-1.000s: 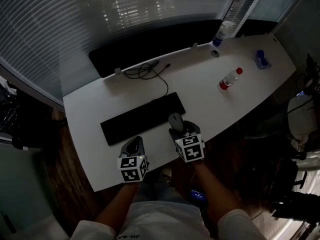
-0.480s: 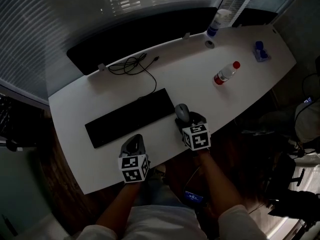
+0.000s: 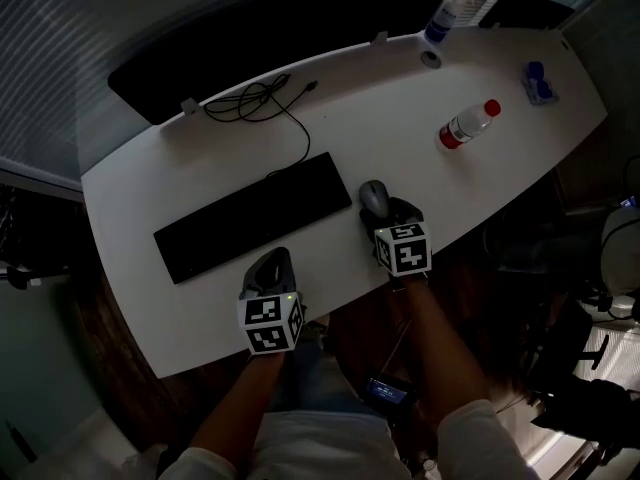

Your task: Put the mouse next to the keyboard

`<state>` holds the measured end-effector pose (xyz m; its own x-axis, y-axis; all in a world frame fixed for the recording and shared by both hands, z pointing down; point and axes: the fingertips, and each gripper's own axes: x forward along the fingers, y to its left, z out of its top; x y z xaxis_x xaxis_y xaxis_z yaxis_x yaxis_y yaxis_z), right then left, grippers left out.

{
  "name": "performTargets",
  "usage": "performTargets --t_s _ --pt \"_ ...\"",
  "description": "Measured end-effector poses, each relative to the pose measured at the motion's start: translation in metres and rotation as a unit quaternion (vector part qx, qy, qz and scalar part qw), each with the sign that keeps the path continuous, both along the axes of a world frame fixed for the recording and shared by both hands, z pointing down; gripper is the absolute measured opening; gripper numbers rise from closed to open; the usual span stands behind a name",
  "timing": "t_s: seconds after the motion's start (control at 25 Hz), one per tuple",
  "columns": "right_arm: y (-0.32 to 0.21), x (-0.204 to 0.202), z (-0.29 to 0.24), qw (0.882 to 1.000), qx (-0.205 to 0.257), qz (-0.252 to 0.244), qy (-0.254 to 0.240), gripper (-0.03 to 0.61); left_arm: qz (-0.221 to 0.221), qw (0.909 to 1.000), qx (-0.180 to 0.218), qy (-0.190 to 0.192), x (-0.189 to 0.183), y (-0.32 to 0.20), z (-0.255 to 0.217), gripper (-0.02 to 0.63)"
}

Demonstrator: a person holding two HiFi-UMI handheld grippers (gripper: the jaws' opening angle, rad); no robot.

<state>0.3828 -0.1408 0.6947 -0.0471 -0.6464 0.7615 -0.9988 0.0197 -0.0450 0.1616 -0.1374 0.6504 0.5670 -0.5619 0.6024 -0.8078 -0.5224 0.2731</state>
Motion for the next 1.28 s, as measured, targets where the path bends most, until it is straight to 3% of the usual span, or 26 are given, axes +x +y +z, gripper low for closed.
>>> performTargets --t_s 0.28,0.8,1.28 --pt "-0.002 0.012 0.010 0.999 -0.001 -0.033 0.012 0.298 -0.004 0.9999 -0.007 -0.013 -0.004 0.009 0.006 0.005" --pt "-0.025 0.010 0.018 0.995 0.000 -0.095 -0.010 0.298 -0.018 0.9995 -0.006 -0.026 -0.001 0.012 0.004 0.005" --pt "-0.028 0.011 0.016 0.994 0.014 -0.103 -0.013 0.299 -0.033 0.9991 -0.003 -0.028 0.001 0.010 -0.001 0.005"
